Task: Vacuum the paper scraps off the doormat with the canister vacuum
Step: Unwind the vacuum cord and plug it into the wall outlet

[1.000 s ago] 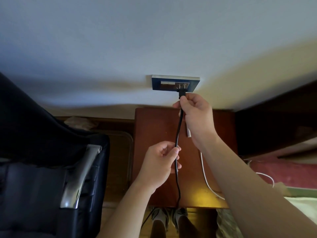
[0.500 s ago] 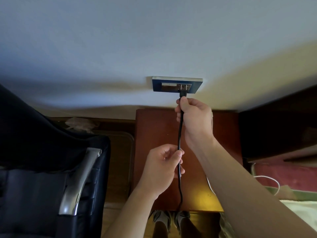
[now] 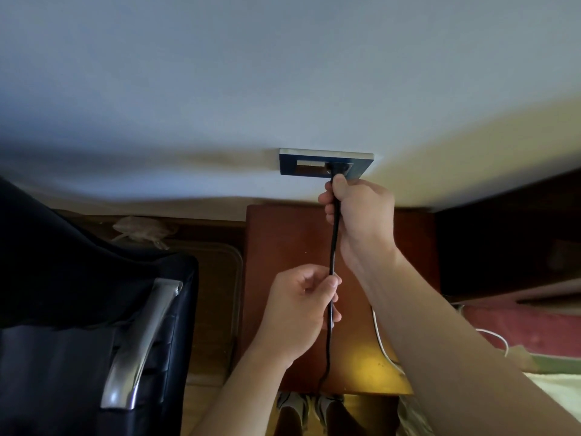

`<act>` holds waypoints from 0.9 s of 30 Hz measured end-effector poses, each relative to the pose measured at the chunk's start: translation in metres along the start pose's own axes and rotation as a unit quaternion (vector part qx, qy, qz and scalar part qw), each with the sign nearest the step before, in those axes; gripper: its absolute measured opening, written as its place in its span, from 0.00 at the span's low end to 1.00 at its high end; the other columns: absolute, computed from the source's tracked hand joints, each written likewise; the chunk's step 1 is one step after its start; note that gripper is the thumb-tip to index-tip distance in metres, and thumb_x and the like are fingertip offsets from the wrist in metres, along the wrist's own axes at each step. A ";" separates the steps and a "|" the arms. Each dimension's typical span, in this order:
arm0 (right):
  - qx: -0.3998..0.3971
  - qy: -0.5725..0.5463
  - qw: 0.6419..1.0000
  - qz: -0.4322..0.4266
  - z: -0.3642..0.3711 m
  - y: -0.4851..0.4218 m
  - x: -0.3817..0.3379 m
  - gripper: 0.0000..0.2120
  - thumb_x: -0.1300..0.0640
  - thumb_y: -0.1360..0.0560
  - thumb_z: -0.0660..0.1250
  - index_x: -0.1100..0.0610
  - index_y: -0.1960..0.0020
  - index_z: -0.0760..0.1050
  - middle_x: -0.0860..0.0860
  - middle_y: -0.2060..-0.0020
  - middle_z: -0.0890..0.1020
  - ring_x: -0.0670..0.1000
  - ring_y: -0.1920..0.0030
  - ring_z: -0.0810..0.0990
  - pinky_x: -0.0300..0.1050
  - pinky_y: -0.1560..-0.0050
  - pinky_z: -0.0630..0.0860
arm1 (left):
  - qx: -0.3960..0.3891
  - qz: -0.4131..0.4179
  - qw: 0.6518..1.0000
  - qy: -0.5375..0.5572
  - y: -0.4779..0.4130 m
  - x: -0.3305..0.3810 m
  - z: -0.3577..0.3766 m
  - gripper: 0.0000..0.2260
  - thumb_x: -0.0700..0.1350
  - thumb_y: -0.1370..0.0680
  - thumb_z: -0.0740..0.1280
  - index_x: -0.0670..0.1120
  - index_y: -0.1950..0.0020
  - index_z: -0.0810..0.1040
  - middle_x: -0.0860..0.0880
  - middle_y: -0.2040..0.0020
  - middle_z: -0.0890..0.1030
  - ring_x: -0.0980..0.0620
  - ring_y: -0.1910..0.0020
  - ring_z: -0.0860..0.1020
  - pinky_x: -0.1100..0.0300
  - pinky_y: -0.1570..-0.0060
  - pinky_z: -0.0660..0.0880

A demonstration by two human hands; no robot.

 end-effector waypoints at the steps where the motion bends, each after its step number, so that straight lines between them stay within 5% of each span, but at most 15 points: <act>1: -0.001 0.001 1.000 0.000 0.001 -0.001 0.000 0.10 0.61 0.19 0.64 0.61 0.58 0.79 0.50 0.72 0.81 0.47 0.72 0.73 0.40 0.69 0.71 | 0.001 -0.001 1.000 0.001 0.001 0.000 0.000 0.07 0.40 0.18 0.65 0.43 0.52 0.82 0.50 0.65 0.79 0.51 0.69 0.81 0.59 0.68 0.80; 12: -0.020 0.041 0.999 0.002 0.000 0.004 -0.002 0.08 0.57 0.19 0.65 0.59 0.52 0.80 0.49 0.68 0.85 0.49 0.67 0.77 0.44 0.60 0.77 | 0.056 0.009 0.998 -0.019 0.016 0.004 -0.009 0.06 0.43 0.19 0.67 0.47 0.52 0.84 0.52 0.64 0.81 0.51 0.66 0.82 0.54 0.59 0.81; 15: -0.026 0.112 0.993 -0.018 -0.004 0.008 -0.008 0.08 0.53 0.19 0.64 0.54 0.53 0.79 0.49 0.66 0.85 0.50 0.63 0.79 0.49 0.55 0.78 | 0.068 0.016 0.997 -0.035 0.023 0.006 -0.013 0.06 0.42 0.18 0.67 0.51 0.49 0.82 0.52 0.58 0.83 0.53 0.60 0.84 0.56 0.53 0.81; 19: -0.010 0.174 0.984 -0.039 -0.021 0.020 -0.016 0.05 0.54 0.22 0.66 0.51 0.54 0.79 0.51 0.62 0.85 0.52 0.59 0.82 0.50 0.54 0.80 | 0.059 0.020 0.993 -0.102 0.036 0.011 -0.018 0.13 0.45 0.18 0.66 0.52 0.33 0.77 0.53 0.43 0.83 0.57 0.46 0.82 0.64 0.47 0.79; 23: -0.003 0.277 0.958 -0.076 -0.038 0.047 -0.034 0.12 0.51 0.22 0.66 0.52 0.40 0.79 0.48 0.54 0.83 0.49 0.56 0.82 0.47 0.55 0.80 | 0.057 0.026 0.982 -0.178 0.054 0.032 -0.023 0.20 0.47 0.17 0.64 0.52 0.24 0.68 0.55 0.30 0.75 0.62 0.38 0.75 0.71 0.48 0.72; 27: -0.028 0.411 0.900 -0.142 -0.045 0.082 -0.063 0.20 0.51 0.19 0.62 0.52 0.28 0.72 0.50 0.35 0.78 0.49 0.53 0.76 0.42 0.51 0.71 | 0.085 0.045 0.962 -0.256 0.077 0.067 -0.032 0.24 0.52 0.16 0.62 0.53 0.21 0.62 0.54 0.24 0.69 0.55 0.26 0.68 0.57 0.30 0.67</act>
Point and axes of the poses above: each hand's wrist, its own y-axis away from the middle knuckle, its own z-axis out of the palm, x = y × z, the point moved 8 cm from there along -y, towards the middle knuckle
